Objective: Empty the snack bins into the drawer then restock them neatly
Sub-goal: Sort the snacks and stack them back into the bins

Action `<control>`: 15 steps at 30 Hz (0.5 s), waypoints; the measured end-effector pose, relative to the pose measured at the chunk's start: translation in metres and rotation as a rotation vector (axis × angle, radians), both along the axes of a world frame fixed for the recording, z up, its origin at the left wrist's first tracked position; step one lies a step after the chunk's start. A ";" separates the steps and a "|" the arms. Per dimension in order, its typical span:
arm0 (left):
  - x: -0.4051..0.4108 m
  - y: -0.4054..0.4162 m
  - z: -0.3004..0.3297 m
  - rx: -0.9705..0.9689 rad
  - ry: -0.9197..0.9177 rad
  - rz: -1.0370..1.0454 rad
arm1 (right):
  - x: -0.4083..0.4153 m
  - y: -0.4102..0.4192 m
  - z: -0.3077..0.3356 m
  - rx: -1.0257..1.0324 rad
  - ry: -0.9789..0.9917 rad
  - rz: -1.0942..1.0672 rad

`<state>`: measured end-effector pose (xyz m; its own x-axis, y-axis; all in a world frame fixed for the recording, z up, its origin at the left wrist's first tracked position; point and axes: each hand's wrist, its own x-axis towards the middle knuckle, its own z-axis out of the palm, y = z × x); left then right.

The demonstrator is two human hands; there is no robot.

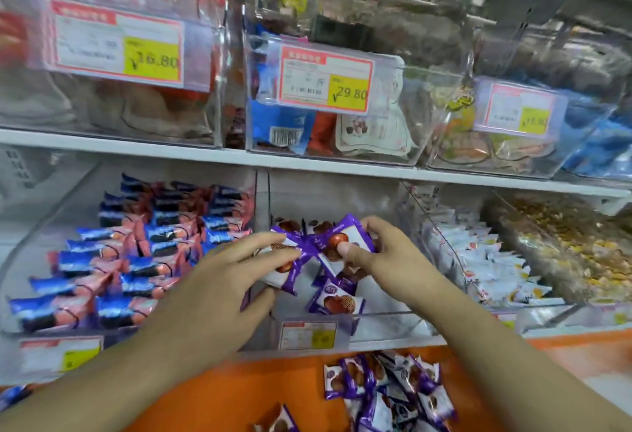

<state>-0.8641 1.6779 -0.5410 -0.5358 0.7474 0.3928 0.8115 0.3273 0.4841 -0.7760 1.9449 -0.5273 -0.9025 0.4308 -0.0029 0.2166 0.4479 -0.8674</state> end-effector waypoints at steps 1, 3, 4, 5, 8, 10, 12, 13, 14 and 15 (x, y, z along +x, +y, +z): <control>-0.002 0.001 -0.001 0.000 0.005 -0.003 | 0.001 0.000 0.000 -0.057 0.006 0.029; -0.003 0.000 0.002 -0.028 -0.018 -0.014 | 0.002 -0.002 -0.001 -0.185 0.021 0.065; -0.004 -0.001 0.001 -0.028 -0.032 -0.025 | 0.001 -0.003 -0.001 -0.250 0.024 0.063; -0.004 -0.002 0.002 -0.022 -0.049 -0.035 | 0.000 -0.003 -0.001 -0.316 0.025 0.056; -0.004 -0.005 0.004 0.002 -0.068 -0.051 | -0.007 0.000 -0.006 -0.359 0.002 0.017; -0.005 -0.006 0.005 0.007 -0.071 -0.042 | -0.017 0.001 -0.011 -0.224 -0.032 -0.016; -0.008 -0.006 0.006 0.003 -0.060 -0.027 | -0.033 0.001 -0.017 -0.100 -0.071 -0.018; -0.010 -0.006 0.006 0.007 -0.056 -0.019 | -0.043 0.000 -0.019 -0.051 -0.091 -0.008; -0.011 -0.006 0.007 0.011 -0.061 -0.012 | -0.055 0.000 -0.022 0.016 -0.120 0.015; -0.013 -0.006 0.007 0.013 -0.065 -0.008 | -0.066 0.000 -0.025 0.114 -0.153 0.056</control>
<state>-0.8770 1.6717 -0.5335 -0.5545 0.7469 0.3669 0.7809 0.3146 0.5397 -0.8418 1.9445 -0.5524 -0.9179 0.3850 -0.0963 0.3142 0.5567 -0.7690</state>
